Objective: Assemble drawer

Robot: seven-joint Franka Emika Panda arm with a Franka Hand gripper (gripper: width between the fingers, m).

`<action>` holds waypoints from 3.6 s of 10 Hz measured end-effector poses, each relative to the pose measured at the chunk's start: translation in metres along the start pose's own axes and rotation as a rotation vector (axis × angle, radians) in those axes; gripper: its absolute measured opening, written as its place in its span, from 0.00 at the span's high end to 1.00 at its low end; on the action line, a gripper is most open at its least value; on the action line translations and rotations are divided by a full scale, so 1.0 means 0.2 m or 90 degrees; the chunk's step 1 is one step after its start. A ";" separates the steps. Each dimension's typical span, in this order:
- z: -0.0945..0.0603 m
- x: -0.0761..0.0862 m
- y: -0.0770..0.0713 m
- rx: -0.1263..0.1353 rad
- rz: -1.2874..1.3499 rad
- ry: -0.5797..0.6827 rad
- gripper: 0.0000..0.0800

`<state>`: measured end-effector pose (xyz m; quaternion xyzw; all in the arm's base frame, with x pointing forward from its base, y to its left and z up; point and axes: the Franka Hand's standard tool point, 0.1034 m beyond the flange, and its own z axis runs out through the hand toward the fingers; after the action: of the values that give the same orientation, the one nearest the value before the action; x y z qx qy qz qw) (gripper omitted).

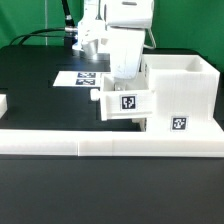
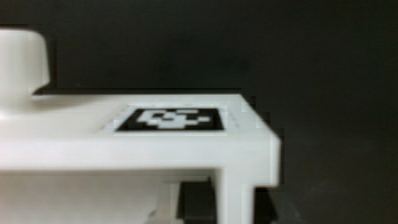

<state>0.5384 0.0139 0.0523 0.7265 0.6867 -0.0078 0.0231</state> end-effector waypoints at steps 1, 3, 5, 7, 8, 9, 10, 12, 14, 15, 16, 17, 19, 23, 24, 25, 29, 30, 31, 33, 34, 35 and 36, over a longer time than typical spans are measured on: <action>0.00 0.01 0.00 0.000 0.009 0.000 0.94; 0.00 0.02 0.01 0.000 0.018 0.000 0.94; 0.00 0.04 0.01 -0.007 0.049 0.004 0.94; 0.00 0.03 0.01 -0.006 0.031 0.002 0.94; 0.00 0.03 0.00 -0.006 0.016 0.001 0.94; 0.00 0.03 0.00 -0.006 0.012 0.000 0.94; 0.00 0.03 0.01 -0.003 0.014 -0.001 0.94; 0.00 0.03 0.01 -0.002 0.021 0.000 0.94; 0.00 0.02 0.01 -0.003 0.022 0.000 0.94; 0.00 0.02 0.01 -0.003 0.022 0.000 0.94; 0.00 0.02 0.01 -0.002 0.021 0.000 0.94; -0.01 0.02 0.01 0.000 0.022 -0.003 0.72; -0.08 0.02 0.03 -0.002 0.019 -0.009 0.55; -0.26 -0.09 0.05 -0.006 -0.015 -0.034 0.19; -0.24 -0.20 0.00 0.007 -0.032 -0.040 0.19; -0.23 -0.27 -0.03 0.016 -0.032 -0.044 0.19; -0.23 -0.28 -0.02 0.020 -0.053 -0.023 0.19; -0.21 -0.33 -0.02 0.026 -0.055 0.011 0.19; -0.17 -0.36 -0.01 0.031 -0.064 0.030 0.19; -0.12 -0.41 0.04 0.031 -0.083 0.076 0.19; -0.09 -0.43 0.04 0.037 -0.079 0.102 0.19; -0.06 -0.43 0.05 0.040 -0.072 0.108 0.19; -0.05 -0.41 0.04 0.044 -0.068 0.110 0.19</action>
Offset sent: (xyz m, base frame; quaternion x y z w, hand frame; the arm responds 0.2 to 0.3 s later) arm 0.0061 0.0064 0.0019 -0.0299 -0.0151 0.0088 0.9994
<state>0.5418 -0.0675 0.0655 0.6870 0.7234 0.0303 -0.0617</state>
